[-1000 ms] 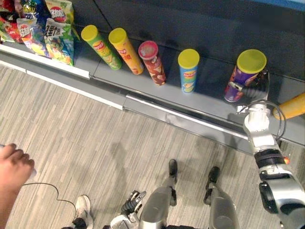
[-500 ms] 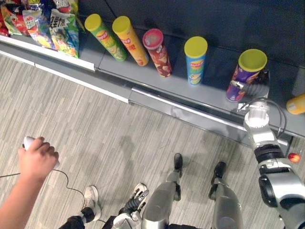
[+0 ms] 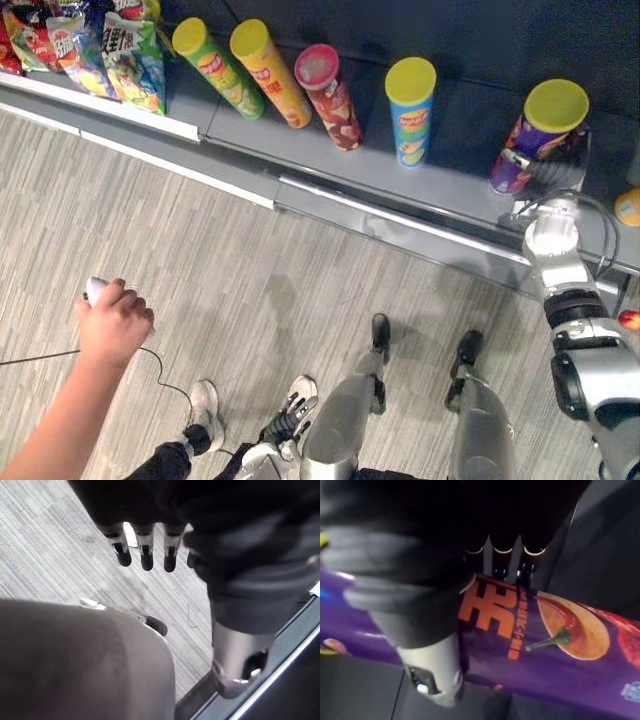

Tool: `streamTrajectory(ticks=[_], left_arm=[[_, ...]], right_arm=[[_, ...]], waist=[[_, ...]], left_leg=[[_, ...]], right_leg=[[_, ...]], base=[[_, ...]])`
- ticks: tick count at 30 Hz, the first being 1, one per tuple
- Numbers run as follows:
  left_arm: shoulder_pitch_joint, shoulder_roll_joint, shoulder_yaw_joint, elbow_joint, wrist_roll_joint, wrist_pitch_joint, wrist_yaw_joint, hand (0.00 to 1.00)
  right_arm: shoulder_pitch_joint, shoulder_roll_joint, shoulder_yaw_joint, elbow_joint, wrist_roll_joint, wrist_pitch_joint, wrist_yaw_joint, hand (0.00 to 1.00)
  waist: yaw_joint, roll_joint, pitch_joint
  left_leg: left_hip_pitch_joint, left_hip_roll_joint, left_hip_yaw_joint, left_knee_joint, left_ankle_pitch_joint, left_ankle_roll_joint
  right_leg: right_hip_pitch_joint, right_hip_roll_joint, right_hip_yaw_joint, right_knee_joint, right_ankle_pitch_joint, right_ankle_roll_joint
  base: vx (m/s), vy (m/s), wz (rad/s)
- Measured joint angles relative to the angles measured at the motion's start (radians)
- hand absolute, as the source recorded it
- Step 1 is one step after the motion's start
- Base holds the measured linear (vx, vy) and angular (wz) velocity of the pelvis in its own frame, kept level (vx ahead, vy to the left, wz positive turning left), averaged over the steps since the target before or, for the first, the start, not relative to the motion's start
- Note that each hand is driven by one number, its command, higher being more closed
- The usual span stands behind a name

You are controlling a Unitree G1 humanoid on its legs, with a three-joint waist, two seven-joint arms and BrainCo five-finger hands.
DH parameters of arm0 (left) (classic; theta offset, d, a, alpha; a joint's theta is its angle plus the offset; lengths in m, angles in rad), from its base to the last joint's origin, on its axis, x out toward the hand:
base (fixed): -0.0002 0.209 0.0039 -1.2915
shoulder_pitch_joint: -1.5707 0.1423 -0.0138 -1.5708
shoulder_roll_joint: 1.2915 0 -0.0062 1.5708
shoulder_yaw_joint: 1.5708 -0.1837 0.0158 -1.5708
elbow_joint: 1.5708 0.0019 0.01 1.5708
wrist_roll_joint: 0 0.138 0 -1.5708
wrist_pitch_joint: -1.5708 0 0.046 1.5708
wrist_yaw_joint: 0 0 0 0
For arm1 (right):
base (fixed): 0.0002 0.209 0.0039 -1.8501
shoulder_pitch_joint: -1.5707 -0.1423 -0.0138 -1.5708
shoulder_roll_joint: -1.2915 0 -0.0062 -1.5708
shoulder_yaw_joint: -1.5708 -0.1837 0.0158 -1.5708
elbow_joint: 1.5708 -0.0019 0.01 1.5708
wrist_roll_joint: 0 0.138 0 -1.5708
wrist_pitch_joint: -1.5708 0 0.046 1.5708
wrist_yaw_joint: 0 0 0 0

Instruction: Put the gum and the chips on the shelf.

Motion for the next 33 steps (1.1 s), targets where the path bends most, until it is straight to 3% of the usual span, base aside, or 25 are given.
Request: streamTrajectory(ticks=[3, 4, 19, 25, 28, 31, 33], left_arm=[[-0.004, 0.0, -0.006, 0.0, -0.001, 0.0, 0.0, 0.0], [-0.004, 0.001, -0.006, 0.0, -0.001, 0.0, 0.0, 0.0], [-0.006, 0.0, -0.005, 0.0, 0.0, 0.0, -0.002, 0.0], [-0.007, -0.016, 0.027, -0.002, 0.001, 0.0, -0.006, 0.0], [-0.004, -0.024, 0.046, -0.003, 0.004, 0.001, -0.013, 0.0], [-0.002, -0.027, 0.066, -0.011, 0.014, 0.001, -0.012, 0.0], [0.01, -0.026, 0.1, -0.009, 0.024, 0.0, -0.012, 0.0]], right_arm=[[0.0, -0.017, 0.0, 0.01, 0.002, -0.003, -0.005, 1.0], [0.0, -0.018, 0.0, 0.013, 0.002, -0.006, -0.004, 0.0], [0.03, -0.012, 0.004, 0.036, 0.018, -0.01, 0.042, 0.0], [0.162, 0.035, -0.013, -0.001, 0.017, -0.01, 0.04, 0.0], [0.254, 0.088, -0.033, -0.054, 0.016, -0.005, 0.044, 0.0], [0.351, 0.138, -0.044, -0.066, 0.017, 0.007, 0.061, 0.0], [0.45, 0.186, -0.045, -0.087, 0.017, 0.009, 0.069, 0.0]], waist=[[0.012, 0.001, -0.001], [0.012, 0.001, -0.001], [0.014, 0.002, -0.001], [0.006, 0.001, -0.001], [-0.015, -0.003, 0.001], [-0.021, -0.022, 0.001], [-0.028, -0.057, -0.014]], left_leg=[[0.0, 0.0, 0.0, 0.0, 0.001, 0.0], [0.0, 0.0, -0.001, 0.0, 0.001, 0.0], [0.013, 0.0, 0.01, 0.0, 0.004, 0.003], [0.068, 0.005, 0.024, 0.0, -0.011, -0.017], [0.096, 0.007, 0.024, 0.0, -0.015, -0.022], [0.138, 0.012, 0.047, 0.0, -0.026, -0.032], [0.167, 0.022, 0.055, 0.0, -0.039, -0.028]], right_leg=[[-0.001, 0.0, 0.0, 0.001, 0.0, 0.0], [-0.001, 0.0, 0.0, 0.002, 0.0, 0.0], [0.005, 0.001, 0.01, 0.003, 0.0, 0.0], [0.064, 0.009, 0.02, -0.025, 0.001, 0.002], [0.101, 0.014, 0.02, -0.043, -0.001, 0.011], [0.138, 0.019, 0.031, -0.052, 0.0, 0.013], [0.169, 0.03, 0.037, -0.07, 0.001, 0.014]], base=[[0.05, -0.047, 0.01], [0.05, -0.037, 0.01], [0.05, -0.037, -0.02], [0.04, -0.033, -0.08], [0.02, -0.018, -0.01], [0.05, -0.04, -0.17], [0.07, -0.048, -0.17]])
